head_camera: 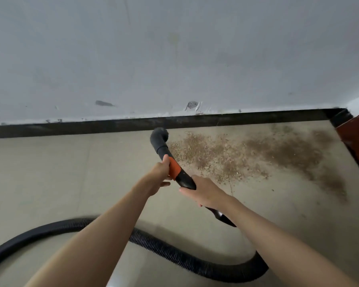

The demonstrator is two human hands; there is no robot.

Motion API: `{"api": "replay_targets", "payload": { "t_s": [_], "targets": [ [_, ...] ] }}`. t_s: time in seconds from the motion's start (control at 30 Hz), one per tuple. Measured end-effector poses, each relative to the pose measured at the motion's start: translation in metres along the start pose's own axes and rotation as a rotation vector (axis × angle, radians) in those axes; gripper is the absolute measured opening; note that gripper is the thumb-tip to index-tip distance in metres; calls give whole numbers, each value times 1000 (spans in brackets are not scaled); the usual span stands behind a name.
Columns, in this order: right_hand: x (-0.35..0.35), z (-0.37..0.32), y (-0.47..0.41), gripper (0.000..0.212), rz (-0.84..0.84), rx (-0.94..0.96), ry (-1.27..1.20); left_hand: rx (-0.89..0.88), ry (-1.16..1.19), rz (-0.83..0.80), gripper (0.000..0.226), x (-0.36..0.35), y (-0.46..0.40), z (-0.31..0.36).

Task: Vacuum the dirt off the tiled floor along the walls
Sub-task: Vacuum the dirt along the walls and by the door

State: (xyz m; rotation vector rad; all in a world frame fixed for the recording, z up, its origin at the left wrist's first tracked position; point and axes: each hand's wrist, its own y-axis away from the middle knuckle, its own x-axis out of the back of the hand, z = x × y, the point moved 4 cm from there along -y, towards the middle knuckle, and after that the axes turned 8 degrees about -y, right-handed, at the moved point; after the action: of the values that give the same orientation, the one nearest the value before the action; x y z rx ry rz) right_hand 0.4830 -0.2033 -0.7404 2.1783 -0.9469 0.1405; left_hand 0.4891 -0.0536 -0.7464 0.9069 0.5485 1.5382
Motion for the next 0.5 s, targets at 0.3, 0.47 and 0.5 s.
{"api": "replay_targets", "payload": {
  "t_s": [0.3,0.47,0.5],
  "targets": [
    [-29,45,-90,34,94,55,258,40,328,-15,49,-17,-104,-51],
    [-35,36,-90,41,16,32,261,69,469,-59,49,-9,-114,-61],
    [-33,36,-87,44,-18,1,254,73,500,-76,49,-7,-115,-62]
  ]
}}
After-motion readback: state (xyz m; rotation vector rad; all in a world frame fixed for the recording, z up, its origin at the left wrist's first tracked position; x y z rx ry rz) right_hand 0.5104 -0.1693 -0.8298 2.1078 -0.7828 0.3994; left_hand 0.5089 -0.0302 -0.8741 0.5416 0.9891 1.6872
